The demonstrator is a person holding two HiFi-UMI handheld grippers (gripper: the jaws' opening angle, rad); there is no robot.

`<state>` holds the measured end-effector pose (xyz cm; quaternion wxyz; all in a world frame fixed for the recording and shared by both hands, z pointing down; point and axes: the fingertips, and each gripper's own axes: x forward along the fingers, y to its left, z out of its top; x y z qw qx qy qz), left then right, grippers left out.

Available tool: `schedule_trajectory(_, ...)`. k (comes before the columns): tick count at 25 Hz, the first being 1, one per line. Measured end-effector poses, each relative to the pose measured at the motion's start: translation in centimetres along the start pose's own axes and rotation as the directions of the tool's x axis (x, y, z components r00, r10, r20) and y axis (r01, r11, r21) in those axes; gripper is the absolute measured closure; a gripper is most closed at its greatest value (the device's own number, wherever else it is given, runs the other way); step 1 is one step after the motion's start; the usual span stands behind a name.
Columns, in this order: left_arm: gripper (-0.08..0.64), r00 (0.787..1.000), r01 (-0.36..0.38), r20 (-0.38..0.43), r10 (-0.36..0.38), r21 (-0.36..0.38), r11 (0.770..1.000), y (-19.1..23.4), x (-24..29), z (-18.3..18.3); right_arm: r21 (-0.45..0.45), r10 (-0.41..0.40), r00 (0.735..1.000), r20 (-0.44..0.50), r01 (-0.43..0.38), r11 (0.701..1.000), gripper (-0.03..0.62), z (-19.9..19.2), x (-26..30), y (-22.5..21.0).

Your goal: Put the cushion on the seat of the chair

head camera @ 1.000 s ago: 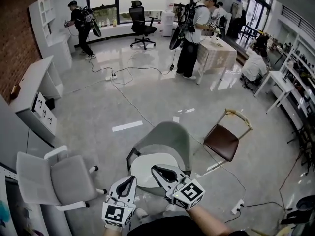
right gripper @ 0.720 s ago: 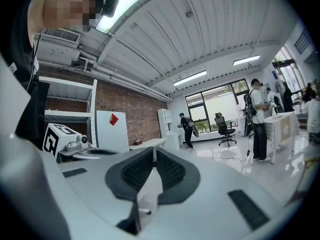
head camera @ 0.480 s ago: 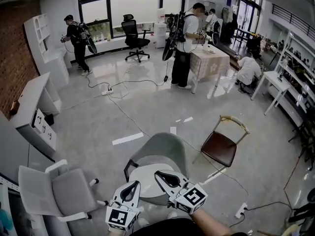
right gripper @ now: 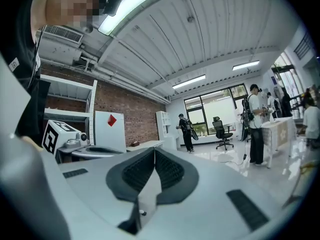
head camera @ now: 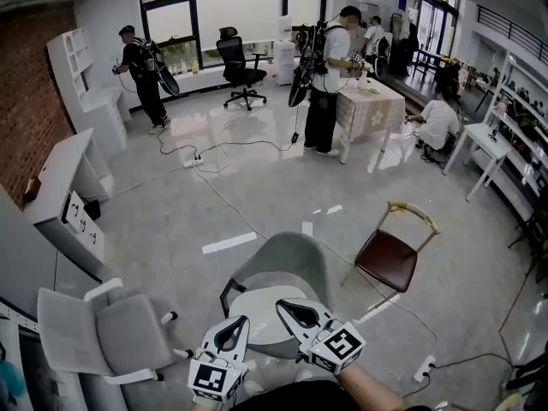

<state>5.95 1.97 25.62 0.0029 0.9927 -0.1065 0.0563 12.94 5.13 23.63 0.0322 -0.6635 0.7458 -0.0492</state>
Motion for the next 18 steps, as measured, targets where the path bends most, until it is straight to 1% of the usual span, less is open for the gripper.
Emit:
schedule_trajectory(8,0.546,1.0,-0.003,-0.001,0.003,-0.003,1.0,-0.7,0.5,0.2,0.015,-0.002,1.0,-0.016,0.002,1.0,0.577,-0.8,-0.7,-0.6)
schedule_trajectory(14,0.546,1.0,-0.006,-0.008,0.006,0.0,1.0,-0.5,0.4,-0.5,0.023,-0.006,1.0,-0.021,0.007,1.0,0.577,-1.4,-0.6,-0.7)
schedule_trajectory(18,0.546,1.0,-0.014,-0.017,0.013,-0.015,1.0,-0.6,0.4,-0.2,0.029,-0.016,1.0,-0.023,0.017,0.999,0.577,-1.3,-0.8,-1.0)
